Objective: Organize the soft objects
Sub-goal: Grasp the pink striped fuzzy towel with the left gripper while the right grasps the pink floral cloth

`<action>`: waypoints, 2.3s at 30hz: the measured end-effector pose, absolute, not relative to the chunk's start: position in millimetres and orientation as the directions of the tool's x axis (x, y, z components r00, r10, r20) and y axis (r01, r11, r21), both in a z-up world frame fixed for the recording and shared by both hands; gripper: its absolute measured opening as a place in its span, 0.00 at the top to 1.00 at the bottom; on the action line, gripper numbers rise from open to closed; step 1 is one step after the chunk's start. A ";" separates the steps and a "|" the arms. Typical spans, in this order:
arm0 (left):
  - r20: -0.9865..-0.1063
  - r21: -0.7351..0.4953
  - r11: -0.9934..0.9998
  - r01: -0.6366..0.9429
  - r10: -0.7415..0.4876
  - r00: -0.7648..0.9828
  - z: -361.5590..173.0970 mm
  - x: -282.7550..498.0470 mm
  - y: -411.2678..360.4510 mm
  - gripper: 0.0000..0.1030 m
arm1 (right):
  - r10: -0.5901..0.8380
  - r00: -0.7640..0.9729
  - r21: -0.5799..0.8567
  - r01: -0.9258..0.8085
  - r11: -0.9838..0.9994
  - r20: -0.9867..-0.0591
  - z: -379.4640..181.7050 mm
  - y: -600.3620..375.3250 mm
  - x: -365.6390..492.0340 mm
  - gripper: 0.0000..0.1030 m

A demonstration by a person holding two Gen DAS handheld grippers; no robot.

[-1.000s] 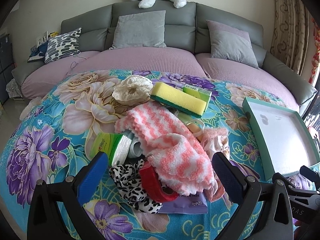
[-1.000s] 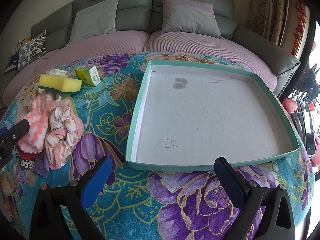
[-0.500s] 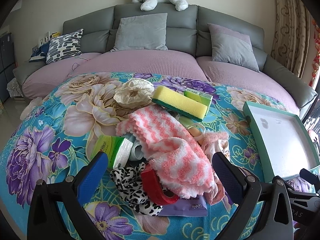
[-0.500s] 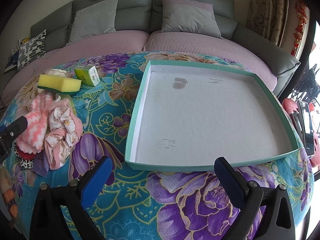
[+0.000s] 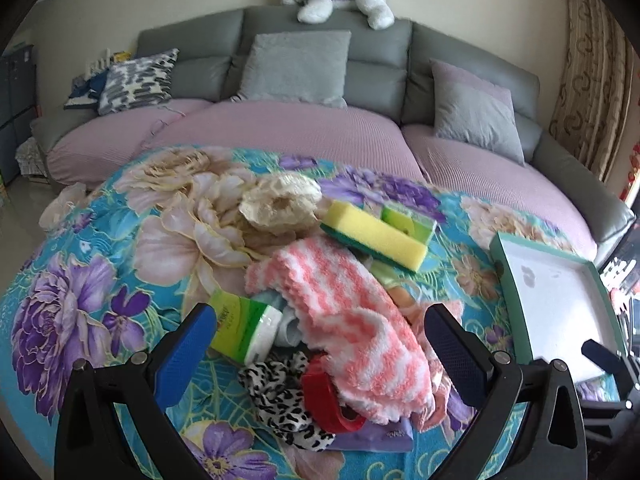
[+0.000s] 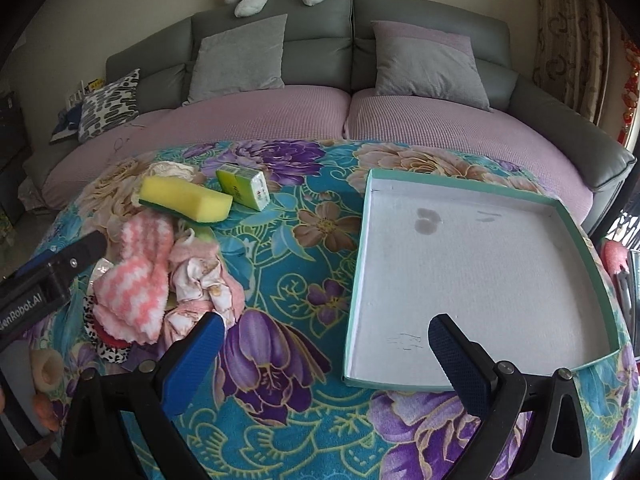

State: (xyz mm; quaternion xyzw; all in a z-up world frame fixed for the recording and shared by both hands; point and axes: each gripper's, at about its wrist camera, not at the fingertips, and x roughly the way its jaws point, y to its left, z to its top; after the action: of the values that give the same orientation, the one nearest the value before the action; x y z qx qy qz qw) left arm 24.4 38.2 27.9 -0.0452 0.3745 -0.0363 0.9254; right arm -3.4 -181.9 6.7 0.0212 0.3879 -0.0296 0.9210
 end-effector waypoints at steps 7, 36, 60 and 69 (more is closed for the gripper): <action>-0.746 -0.056 0.998 -0.001 -0.041 0.664 28.0 48.3 35.4 0.00 | -0.050 0.704 0.005 0.076 0.997 -0.708 24.4 -186.6 14.0 0.00; -0.830 -0.134 0.985 0.111 -0.173 0.530 -9.7 77.1 14.7 0.84 | 0.021 0.672 0.072 0.048 0.996 -0.740 2.4 -189.3 43.8 0.00; -0.684 -0.269 0.961 0.058 -0.233 0.692 47.2 47.2 62.4 0.87 | 0.266 0.564 0.204 -0.172 0.964 -0.781 -39.8 -129.1 53.1 0.20; -0.662 -0.293 0.955 0.050 -0.240 0.710 52.7 43.4 72.3 0.87 | 0.267 0.530 0.220 -0.152 0.964 -0.805 -56.2 -126.4 60.0 0.23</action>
State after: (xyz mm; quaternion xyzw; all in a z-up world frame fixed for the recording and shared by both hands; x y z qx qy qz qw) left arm 43.4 72.3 52.7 -0.1277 0.3725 -0.0792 0.9158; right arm 60.0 -126.4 -56.2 0.0615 0.4699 0.1202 0.8723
